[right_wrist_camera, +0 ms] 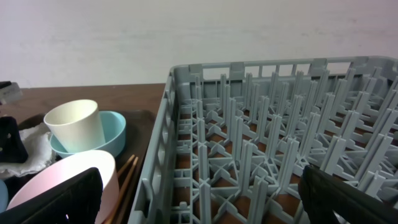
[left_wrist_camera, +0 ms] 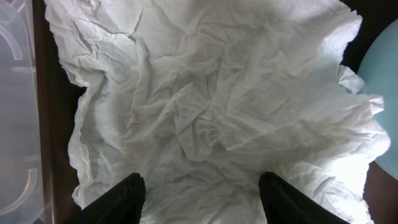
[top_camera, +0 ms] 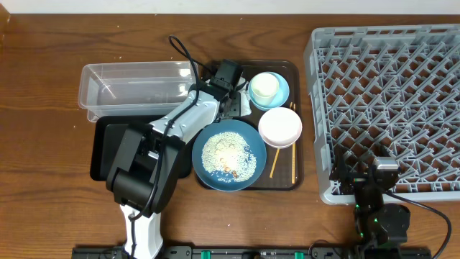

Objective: Sort waste into correct bins and load items into the dishwasher rack
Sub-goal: 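Lower the left gripper and pinch the crumpled white tissue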

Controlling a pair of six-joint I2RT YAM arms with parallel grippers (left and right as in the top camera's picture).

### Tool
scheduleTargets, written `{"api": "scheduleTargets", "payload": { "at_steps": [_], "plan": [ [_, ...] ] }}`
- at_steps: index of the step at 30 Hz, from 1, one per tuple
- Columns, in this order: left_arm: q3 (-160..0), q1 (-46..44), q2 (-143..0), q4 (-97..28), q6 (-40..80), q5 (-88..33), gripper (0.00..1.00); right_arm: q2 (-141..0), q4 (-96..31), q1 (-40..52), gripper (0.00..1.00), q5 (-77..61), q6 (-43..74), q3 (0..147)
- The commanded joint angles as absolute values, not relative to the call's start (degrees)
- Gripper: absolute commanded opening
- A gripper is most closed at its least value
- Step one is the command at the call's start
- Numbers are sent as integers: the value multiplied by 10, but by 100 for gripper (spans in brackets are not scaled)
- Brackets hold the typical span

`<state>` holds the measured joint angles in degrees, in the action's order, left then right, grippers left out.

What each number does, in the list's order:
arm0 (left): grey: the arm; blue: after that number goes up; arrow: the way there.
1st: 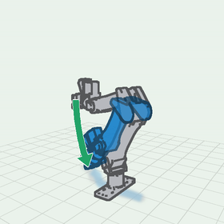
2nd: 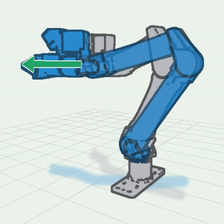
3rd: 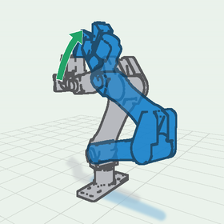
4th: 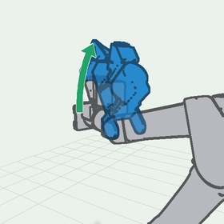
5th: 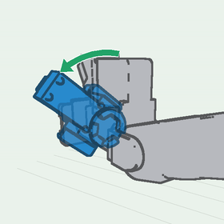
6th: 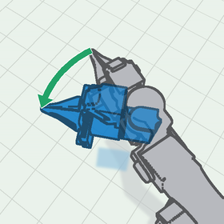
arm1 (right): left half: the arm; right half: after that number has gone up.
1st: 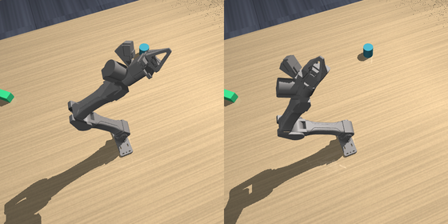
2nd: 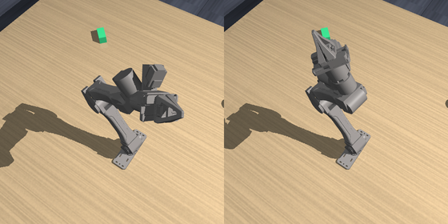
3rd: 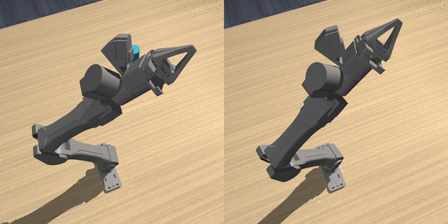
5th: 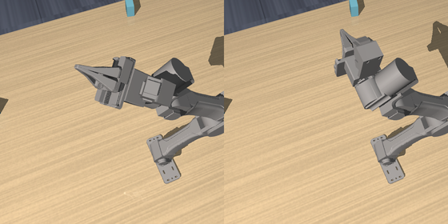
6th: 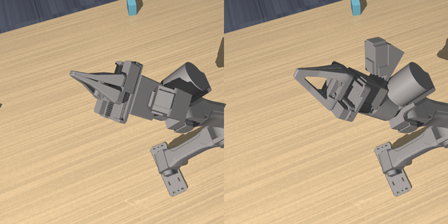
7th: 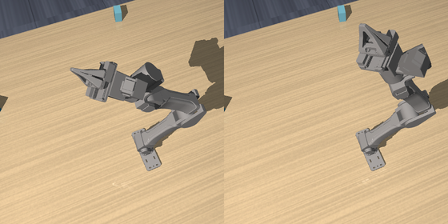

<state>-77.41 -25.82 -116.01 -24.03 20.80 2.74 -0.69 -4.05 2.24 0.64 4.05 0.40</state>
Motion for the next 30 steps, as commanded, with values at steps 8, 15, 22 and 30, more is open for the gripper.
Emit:
{"api": "scheduleTargets", "payload": {
  "at_steps": [8, 15, 22, 30],
  "plan": [
    [-768, -258, -1185, -239, 207, 26, 49, -8, -43, 27, 99, 6, 42, 3],
    [-784, -256, -1149, -239, 207, 26, 27, -8, -43, 27, 99, 6, 42, 3],
    [-788, -251, -1063, -236, 206, 26, 6, -8, -43, 27, 99, 6, 42, 3],
    [-788, -248, -990, -237, 206, 26, 6, -8, -43, 27, 99, 6, 42, 3]
  ]
}}
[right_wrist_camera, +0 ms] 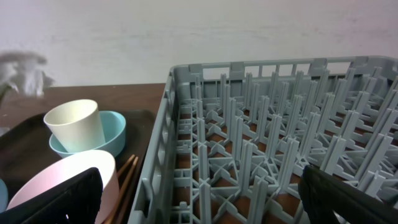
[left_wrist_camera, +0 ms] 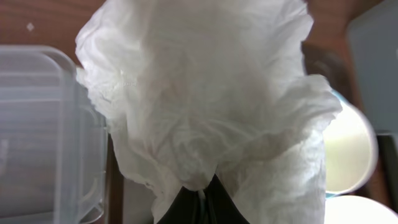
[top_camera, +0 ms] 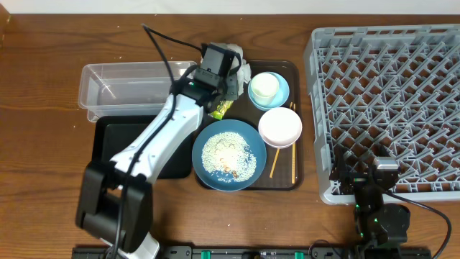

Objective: Sort waste into correct bins and load items into the dishwasher rack
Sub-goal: 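Lower the left gripper and pinch the crumpled white tissue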

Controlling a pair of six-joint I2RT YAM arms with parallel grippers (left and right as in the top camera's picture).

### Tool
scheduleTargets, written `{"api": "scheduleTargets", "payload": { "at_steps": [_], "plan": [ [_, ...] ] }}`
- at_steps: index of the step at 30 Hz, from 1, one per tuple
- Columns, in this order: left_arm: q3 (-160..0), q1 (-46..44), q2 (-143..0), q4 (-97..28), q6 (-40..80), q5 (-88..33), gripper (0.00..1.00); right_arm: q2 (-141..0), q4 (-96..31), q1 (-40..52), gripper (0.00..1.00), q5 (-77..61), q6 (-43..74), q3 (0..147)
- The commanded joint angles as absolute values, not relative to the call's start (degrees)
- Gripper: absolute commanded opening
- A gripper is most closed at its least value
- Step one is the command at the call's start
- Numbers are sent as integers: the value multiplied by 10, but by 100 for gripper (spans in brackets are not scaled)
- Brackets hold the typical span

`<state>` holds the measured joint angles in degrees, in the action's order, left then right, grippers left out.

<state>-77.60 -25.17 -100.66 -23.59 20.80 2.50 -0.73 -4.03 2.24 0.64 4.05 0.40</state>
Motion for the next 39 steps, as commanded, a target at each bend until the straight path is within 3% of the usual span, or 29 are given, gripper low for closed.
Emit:
{"api": "scheduleTargets", "payload": {
  "at_steps": [1, 12, 23, 32, 34, 37, 39],
  "plan": [
    [-788, -247, -983, -237, 206, 26, 6, -8, -43, 27, 99, 6, 42, 3],
    [-780, -244, -967, -253, 207, 26, 10, -8, -43, 27, 99, 6, 42, 3],
    [-767, -244, -1068, -265, 207, 26, 11, -8, -43, 27, 99, 6, 42, 3],
    [-767, -242, -1120, -213, 207, 26, 26, -8, -43, 27, 99, 6, 42, 3],
    [-767, -242, -1119, -206, 207, 26, 26, -8, -43, 27, 99, 6, 42, 3],
    [-767, -242, -1119, -203, 207, 26, 9, -8, -43, 27, 99, 6, 42, 3],
    [-767, -242, -1118, -200, 206, 26, 7, -8, -43, 27, 99, 6, 42, 3]
  ]
}}
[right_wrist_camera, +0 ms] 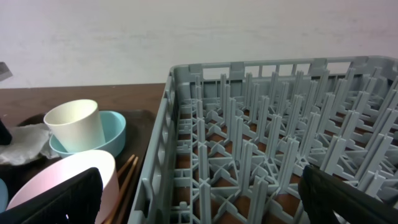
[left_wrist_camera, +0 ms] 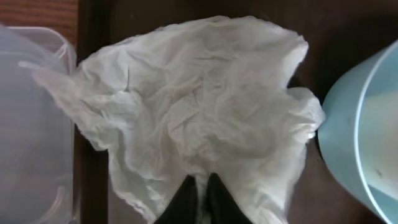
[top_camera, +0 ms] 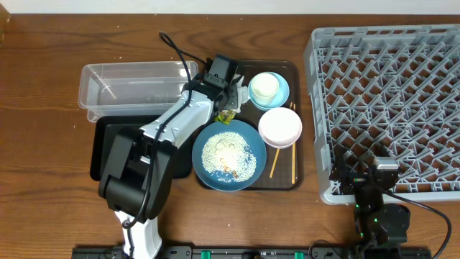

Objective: Sort waste into correct bins and load items into the dishwasher rack
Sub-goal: 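Lower the left gripper and pinch the crumpled white tissue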

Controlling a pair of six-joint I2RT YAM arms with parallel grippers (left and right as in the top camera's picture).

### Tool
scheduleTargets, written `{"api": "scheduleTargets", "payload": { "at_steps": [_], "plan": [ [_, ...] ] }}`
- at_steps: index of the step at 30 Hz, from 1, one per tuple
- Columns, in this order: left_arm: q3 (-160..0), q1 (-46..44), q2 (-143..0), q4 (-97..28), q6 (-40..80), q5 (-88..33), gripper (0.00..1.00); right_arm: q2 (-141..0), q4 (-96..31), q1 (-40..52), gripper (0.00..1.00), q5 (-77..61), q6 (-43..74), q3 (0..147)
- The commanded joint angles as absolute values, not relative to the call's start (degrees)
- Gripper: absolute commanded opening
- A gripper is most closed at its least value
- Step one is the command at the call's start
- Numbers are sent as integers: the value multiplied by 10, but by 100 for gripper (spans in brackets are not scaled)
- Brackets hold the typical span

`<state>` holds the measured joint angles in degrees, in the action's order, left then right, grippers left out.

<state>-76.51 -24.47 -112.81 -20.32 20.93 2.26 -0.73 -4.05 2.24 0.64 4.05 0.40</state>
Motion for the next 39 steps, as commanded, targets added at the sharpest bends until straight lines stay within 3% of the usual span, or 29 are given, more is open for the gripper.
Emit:
{"api": "scheduleTargets", "payload": {
  "at_steps": [1, 5, 6, 7, 11, 13, 16, 25, 26, 27, 28, 39],
  "plan": [
    [-768, -242, -1116, -198, 206, 26, 7, -8, -43, 27, 99, 6, 42, 3],
    [-769, -242, -1104, -187, 206, 26, 7, -8, -43, 27, 99, 6, 42, 3],
    [-769, -242, -1100, -185, 206, 26, 9, -8, -43, 27, 99, 6, 42, 3],
    [-769, -242, -1094, -182, 206, 26, 23, -8, -43, 27, 99, 6, 42, 3],
    [-769, -242, -1077, -180, 206, 26, 27, -8, -43, 27, 99, 6, 42, 3],
    [-769, -242, -1075, -181, 206, 26, 27, -8, -43, 27, 99, 6, 42, 3],
    [-769, -242, -1076, -183, 206, 26, 7, -8, -43, 27, 99, 6, 42, 3],
    [-769, -242, -1076, -175, 206, 26, 7, -8, -43, 27, 99, 6, 42, 3],
    [-769, -242, -1076, -172, 206, 26, 17, -8, -43, 27, 99, 6, 42, 3],
    [-769, -242, -1076, -170, 206, 26, 37, -8, -43, 27, 99, 6, 42, 3],
    [-769, -242, -1076, -166, 206, 26, 51, -8, -43, 27, 99, 6, 42, 3],
    [-769, -242, -1120, -144, 200, 26, 55, -8, -43, 27, 99, 6, 42, 3]
  ]
}}
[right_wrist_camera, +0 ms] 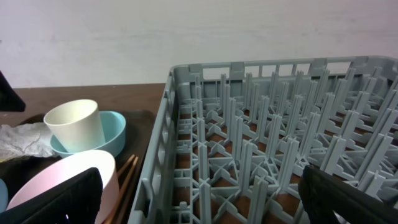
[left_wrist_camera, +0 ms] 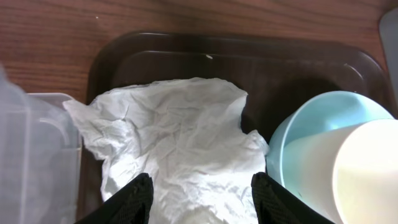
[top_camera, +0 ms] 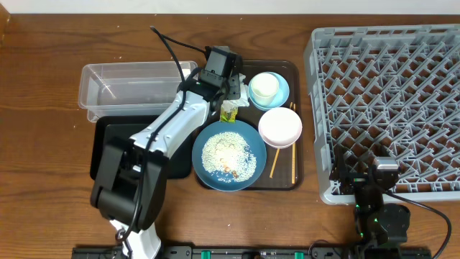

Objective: Sort waste into correct bins and load items into the dishwasher rack
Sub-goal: 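Lower the left gripper and pinch the crumpled white tissue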

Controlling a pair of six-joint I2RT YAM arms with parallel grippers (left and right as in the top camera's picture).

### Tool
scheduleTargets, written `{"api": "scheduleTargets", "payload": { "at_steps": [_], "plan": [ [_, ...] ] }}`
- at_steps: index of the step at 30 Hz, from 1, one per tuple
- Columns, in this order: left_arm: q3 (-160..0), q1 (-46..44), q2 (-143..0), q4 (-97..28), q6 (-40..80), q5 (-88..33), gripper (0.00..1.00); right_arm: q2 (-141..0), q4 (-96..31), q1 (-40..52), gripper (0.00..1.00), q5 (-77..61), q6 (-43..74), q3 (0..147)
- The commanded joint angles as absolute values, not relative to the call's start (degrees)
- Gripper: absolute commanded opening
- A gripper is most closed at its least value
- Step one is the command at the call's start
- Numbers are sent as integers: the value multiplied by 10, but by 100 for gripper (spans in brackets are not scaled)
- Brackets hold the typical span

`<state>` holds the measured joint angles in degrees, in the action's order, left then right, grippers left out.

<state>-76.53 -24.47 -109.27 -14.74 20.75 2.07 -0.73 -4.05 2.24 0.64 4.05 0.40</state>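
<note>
A crumpled white napkin [left_wrist_camera: 174, 140] lies in the back left corner of the brown tray [left_wrist_camera: 280, 59], its edge against the clear bin [left_wrist_camera: 28, 162]. My left gripper [left_wrist_camera: 202, 202] hangs open just above it, a finger on either side and nothing pinched. Beside the napkin a cream cup [top_camera: 264, 86] stands in a teal bowl [left_wrist_camera: 305, 118]. A blue plate of rice [top_camera: 228, 155], a pink bowl [top_camera: 280, 127] and chopsticks [top_camera: 273, 162] also sit on the tray. My right gripper [right_wrist_camera: 199, 199] rests open at the near edge of the grey dishwasher rack [top_camera: 388, 93].
A black bin [top_camera: 118, 147] sits in front of the clear bin [top_camera: 129, 86], left of the tray. A small greenish scrap [top_camera: 228, 112] lies on the tray under the left arm. The rack fills the right side of the table.
My left gripper was shut on the napkin low on the tray. Now it is open and higher, and the napkin lies loose on the tray. The right arm has not moved.
My left gripper was open around the napkin on the tray. Then it was shut on the napkin, held up near the clear bin's end. Then the napkin was back down on the tray, still pinched. Now it is let go in the tray's corner.
</note>
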Motion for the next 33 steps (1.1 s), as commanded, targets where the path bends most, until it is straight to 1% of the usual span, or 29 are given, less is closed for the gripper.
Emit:
{"api": "scheduleTargets", "payload": {
  "at_steps": [1, 8, 14, 15, 16, 18, 20, 33],
  "plan": [
    [-769, -242, -1127, -140, 200, 26, 55, -8, -43, 27, 99, 6, 42, 3],
    [-769, -242, -1176, -105, 200, 26, 55, -8, -43, 27, 99, 6, 42, 3],
    [-769, -242, -1192, -91, 163, 26, 54, -8, -43, 27, 99, 6, 42, 3],
    [-769, -242, -1194, -88, 157, 26, 52, -8, -43, 27, 99, 6, 42, 3],
    [-769, -242, -1195, -87, 149, 26, 47, -8, -43, 27, 99, 6, 42, 3],
    [-769, -242, -1198, -86, 140, 26, 41, -8, -43, 27, 99, 6, 42, 3],
    [-769, -242, -1198, -84, 140, 26, 38, -8, -43, 27, 99, 6, 42, 3],
    [-769, -242, -1219, -84, 140, 26, 38, -8, -43, 27, 99, 6, 42, 3]
  ]
}}
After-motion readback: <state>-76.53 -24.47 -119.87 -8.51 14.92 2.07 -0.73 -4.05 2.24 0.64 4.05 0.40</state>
